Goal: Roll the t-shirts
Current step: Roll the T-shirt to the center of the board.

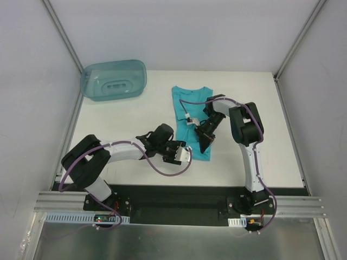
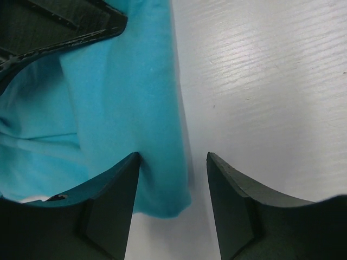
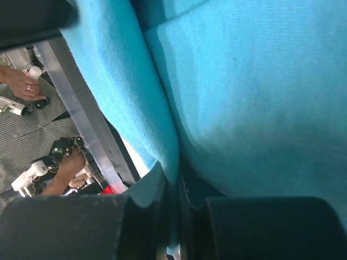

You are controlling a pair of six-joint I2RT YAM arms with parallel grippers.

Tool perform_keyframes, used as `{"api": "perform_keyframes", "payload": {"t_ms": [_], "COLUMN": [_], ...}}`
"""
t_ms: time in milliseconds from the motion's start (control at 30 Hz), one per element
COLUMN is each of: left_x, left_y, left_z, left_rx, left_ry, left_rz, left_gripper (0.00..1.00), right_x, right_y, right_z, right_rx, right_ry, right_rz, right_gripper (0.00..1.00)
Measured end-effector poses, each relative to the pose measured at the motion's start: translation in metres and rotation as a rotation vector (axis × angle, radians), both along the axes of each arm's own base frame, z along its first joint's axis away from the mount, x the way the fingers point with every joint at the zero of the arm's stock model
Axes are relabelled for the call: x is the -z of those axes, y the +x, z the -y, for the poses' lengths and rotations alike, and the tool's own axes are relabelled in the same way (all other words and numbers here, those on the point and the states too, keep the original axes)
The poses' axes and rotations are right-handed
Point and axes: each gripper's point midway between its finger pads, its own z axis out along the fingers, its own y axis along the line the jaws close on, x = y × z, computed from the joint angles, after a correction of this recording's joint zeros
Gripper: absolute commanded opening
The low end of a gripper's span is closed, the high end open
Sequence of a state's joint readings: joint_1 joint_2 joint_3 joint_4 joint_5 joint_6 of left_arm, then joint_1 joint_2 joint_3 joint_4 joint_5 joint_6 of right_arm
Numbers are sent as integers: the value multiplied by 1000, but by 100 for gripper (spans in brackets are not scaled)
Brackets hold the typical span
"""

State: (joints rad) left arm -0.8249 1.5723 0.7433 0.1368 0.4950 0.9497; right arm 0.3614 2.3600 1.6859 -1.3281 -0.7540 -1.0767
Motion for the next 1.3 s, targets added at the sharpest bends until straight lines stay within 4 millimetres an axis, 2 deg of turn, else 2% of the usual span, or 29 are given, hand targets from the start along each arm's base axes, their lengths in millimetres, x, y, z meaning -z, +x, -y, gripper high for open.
{"api": "perform_keyframes", "payload": {"t_ms": [100,133,167,200,233,267,300,367,400,500,533,600,667,733,767,800,833,867,900,933,967,1000,1067,1133,1200,1300], "left_x": [12,14,14,15,15,16,17,16,16,15,14,13,10,5,2,-3,-6,-11,-13,-16,-19,-19,-20,-19,-17,-15], "left_y": [0,3,6,9,11,12,13,13,13,10,9,8,8,11,13,15,17,19,20,21,22,22,21,18,15,13], "left_z": [7,10,13,15,17,18,19,19,19,18,17,17,18,21,22,23,25,26,27,28,29,29,29,26,22,18], "left_rx": [20,22,23,25,28,32,38,48,50,51,46,34,10,-18,-35,-46,-56,-61,-68,-74,-77,-81,-86,-94,-103,-112], "left_ry": [32,36,40,44,46,52,56,63,68,76,77,78,72,56,49,38,26,16,11,1,-7,-9,-12,-10,-3,2], "left_rz": [-2,2,12,19,23,24,25,26,22,-12,-34,-86,-167,-254,-296,-339,-382,-418,-449,-488,-527,-557,-617,-668,-708,-759], "left_gripper": [37,33,25,21,18,10,8,1,0,0,0,0,0,0,0,0,0,0,0,0,0,0,0,0,0,0], "right_x": [0,-1,-2,-4,-6,-9,-14,-31,-35,-47,-53,-70,-99,-148,-173,-198,-220,-235,-240,-239,-225,-204,-144,-104,-95,-91], "right_y": [2,2,1,0,-1,-2,-3,-2,5,43,59,90,113,105,95,83,72,65,61,57,51,42,9,-27,-43,-41], "right_z": [-1,-1,-2,-2,-3,-3,-5,-4,-1,21,35,75,117,135,131,119,102,84,71,62,55,50,46,42,32,22], "right_rx": [10,12,17,25,33,40,66,120,143,239,281,367,439,467,458,424,360,278,223,171,124,79,-11,-128,-218,-282], "right_ry": [8,11,12,14,15,16,15,28,40,72,70,22,-19,-39,-28,13,80,155,211,248,267,275,254,229,250,279], "right_rz": [-6,-9,-14,-25,-39,-51,-80,-120,-97,52,144,427,837,1212,1356,1449,1503,1534,1535,1537,1516,1493,1361,1235,1195,1249], "right_gripper": [21,34,39,43,70,86,97,96,96,96,96,96,96,97,97,89,85,84,83,84,85,85,79,80,82,84]}}
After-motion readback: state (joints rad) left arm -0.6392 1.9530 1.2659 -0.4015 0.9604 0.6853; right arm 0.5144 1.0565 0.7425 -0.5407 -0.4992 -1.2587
